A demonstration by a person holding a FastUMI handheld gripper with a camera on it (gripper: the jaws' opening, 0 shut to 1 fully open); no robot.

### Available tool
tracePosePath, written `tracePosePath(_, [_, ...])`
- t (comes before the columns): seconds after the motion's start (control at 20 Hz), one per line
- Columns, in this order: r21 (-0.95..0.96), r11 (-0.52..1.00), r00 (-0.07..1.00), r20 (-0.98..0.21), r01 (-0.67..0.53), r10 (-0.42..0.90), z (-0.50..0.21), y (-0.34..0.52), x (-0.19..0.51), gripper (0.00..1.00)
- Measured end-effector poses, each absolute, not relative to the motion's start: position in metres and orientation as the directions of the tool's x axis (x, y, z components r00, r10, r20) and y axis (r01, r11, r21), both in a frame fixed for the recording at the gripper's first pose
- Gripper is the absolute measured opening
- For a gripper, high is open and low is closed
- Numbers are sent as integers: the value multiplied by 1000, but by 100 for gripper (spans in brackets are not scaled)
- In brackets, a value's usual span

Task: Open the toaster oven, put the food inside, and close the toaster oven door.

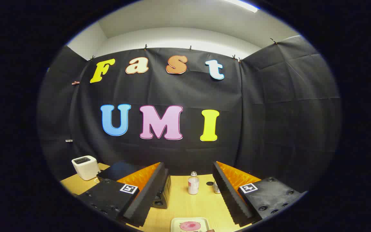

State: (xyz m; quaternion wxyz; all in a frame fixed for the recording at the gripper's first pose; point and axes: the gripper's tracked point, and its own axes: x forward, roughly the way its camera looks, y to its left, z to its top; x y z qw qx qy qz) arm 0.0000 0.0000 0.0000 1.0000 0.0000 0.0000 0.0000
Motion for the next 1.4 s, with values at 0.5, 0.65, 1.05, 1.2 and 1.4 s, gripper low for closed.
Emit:
tracePosePath(0.5, [-5,1000,1000,14,13,-13,5,-15,-10,98])
tracePosePath(0.65, [-7,1000,1000,10,15,-15,4,-16,-13,98])
tracePosePath(1.05, [-30,999,1000,11,20,-20,4,-15,-22,98])
tracePosePath(1.2, [-35,999,1000,4,23,-23,1,-13,-24,98])
tracePosePath(1.4, [-24,999,999,11,30,-30,3,-12,-24,98])
